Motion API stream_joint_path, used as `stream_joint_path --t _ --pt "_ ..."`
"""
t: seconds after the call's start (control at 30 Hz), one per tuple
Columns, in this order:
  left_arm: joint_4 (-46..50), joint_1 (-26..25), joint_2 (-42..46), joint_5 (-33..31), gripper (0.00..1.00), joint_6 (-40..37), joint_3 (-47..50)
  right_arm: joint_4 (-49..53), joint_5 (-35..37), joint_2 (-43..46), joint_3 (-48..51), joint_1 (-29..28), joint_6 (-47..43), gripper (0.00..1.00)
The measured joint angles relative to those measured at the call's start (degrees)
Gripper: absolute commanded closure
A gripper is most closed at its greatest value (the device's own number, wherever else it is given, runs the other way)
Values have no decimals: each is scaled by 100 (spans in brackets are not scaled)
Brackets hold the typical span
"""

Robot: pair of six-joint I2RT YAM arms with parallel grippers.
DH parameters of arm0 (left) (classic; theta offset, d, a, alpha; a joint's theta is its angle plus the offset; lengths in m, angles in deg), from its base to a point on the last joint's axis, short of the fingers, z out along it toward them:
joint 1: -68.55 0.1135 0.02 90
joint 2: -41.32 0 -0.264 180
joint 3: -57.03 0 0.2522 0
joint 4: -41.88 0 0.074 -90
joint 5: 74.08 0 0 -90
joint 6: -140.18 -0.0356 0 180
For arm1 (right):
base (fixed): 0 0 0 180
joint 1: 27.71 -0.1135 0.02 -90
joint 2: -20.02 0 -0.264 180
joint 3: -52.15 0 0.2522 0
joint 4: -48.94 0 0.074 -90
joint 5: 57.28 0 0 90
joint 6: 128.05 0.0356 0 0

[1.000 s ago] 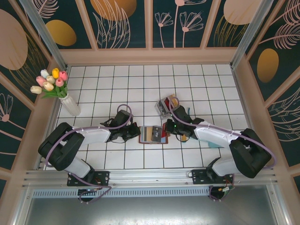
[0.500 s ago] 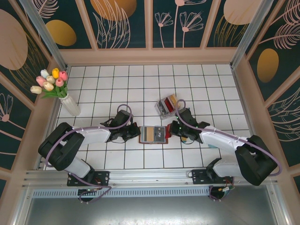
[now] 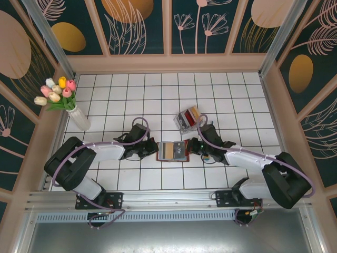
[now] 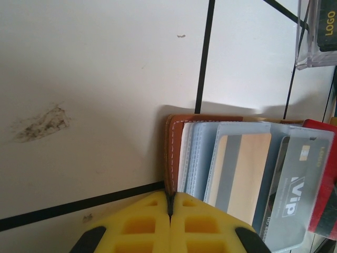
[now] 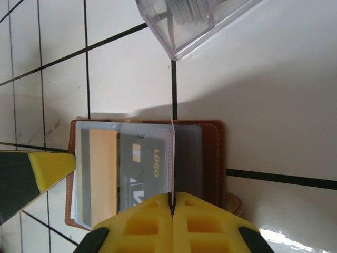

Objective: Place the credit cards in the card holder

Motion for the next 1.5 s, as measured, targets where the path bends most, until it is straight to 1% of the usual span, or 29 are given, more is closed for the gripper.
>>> stream_joint_path --t 0.27,0.33,0.5,0.67,0.77,0.93,1.13,1.5 --pt "-103 -44 -26 52 100 44 0 -640 -459 326 114 68 345 98" --pt "-144 -52 -26 87 100 63 0 -859 -634 208 83 37 417 98" --pt "-238 -85 -26 107 100 164 7 -1106 -796 -483 -188 -192 514 99" --pt "-367 -96 -26 105 100 256 59 -1167 -848 -728 -199 -199 533 99" --pt "-415 -96 -50 105 100 282 76 -1169 -863 -605 -175 -136 531 99" --pt "-444 -96 -101 103 100 299 76 -1187 -909 -291 9 140 487 100" --pt "-457 -98 -111 105 100 302 81 -1211 -955 -254 188 195 393 100" --pt "-516 -116 -186 107 100 302 83 -1803 -1172 -890 354 197 363 100"
